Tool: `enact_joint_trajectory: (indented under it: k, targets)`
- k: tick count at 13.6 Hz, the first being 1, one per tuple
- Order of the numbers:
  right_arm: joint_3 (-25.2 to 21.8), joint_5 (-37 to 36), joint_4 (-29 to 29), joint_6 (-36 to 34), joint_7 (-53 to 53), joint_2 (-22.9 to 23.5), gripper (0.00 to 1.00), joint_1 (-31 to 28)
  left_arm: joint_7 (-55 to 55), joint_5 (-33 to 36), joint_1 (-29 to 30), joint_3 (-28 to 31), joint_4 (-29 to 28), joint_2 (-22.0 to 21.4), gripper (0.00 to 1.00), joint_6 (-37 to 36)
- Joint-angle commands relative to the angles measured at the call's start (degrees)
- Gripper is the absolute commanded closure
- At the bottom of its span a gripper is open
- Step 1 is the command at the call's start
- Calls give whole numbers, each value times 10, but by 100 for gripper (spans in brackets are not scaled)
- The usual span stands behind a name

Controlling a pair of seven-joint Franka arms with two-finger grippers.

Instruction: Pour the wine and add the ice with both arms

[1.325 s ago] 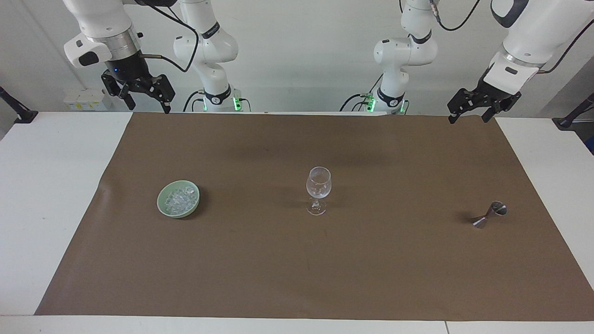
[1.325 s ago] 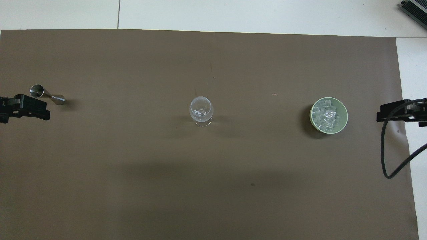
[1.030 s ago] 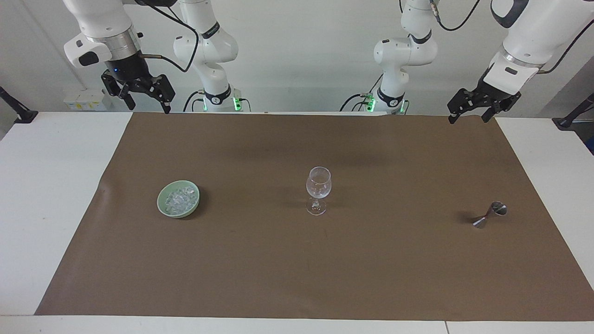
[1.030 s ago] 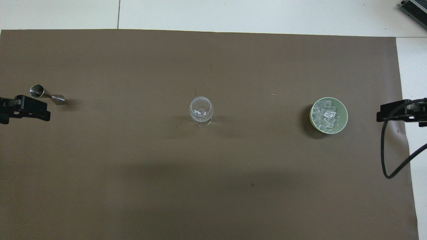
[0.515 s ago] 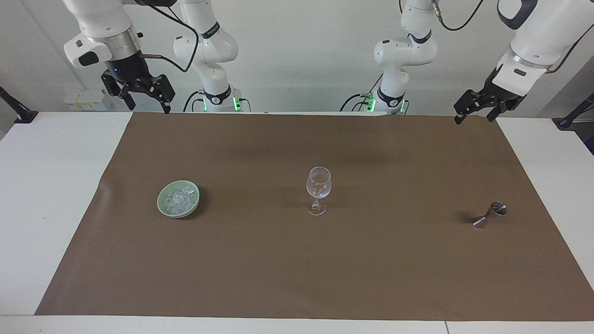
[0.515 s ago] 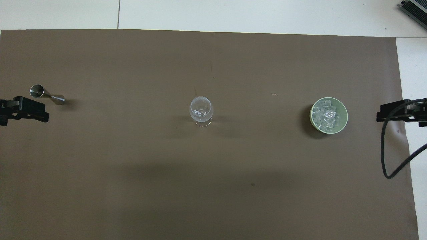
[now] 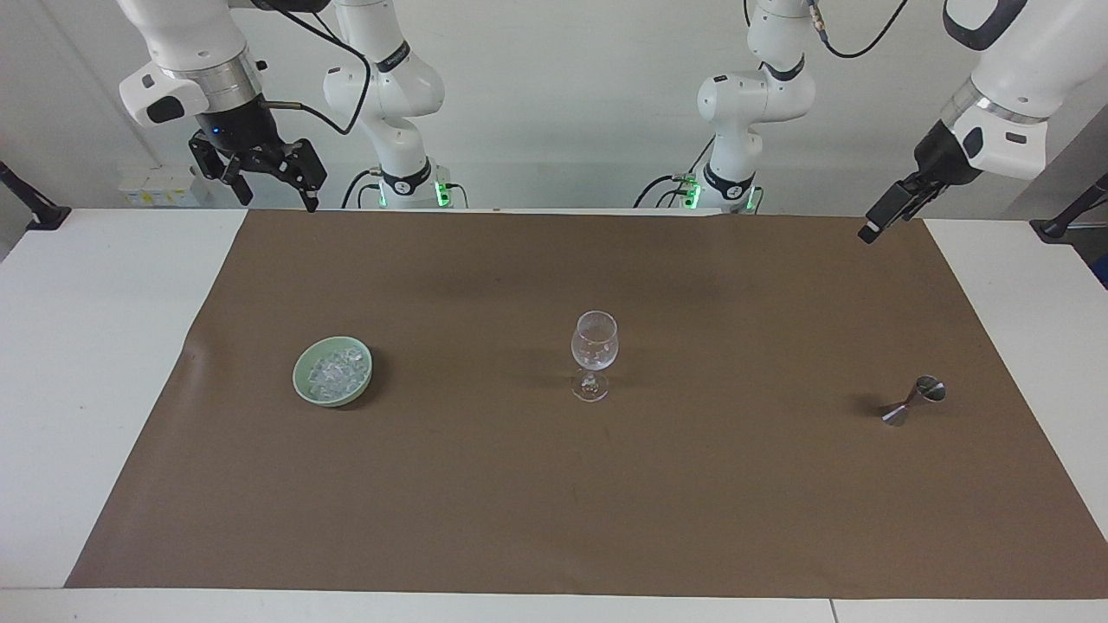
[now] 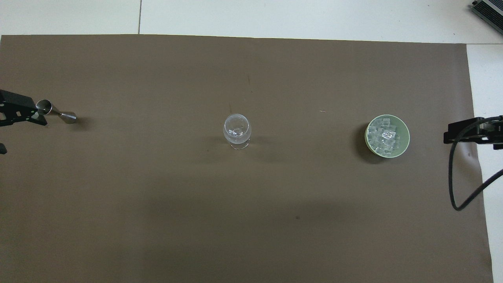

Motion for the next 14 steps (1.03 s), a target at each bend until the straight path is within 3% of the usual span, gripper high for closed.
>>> enact_joint_trajectory:
  k: [1,5,11,14]
  targets:
    - [-1,2,-6,-5,-4,-8,0,2,-60,-19,24,-4,-25,-17,0,28]
    - [-1,2,-7,-5,-4,-8,0,2,-135,-69,78,-4,-44,-22,0,61]
    - [-1,2,-6,-5,-4,-8,0,2,-216,-177,164,-4,-182,-81,0,189]
    - [-1,2,-6,-5,-4,-8,0,2,-237,-208,188,-4,-211,-83,0,204]
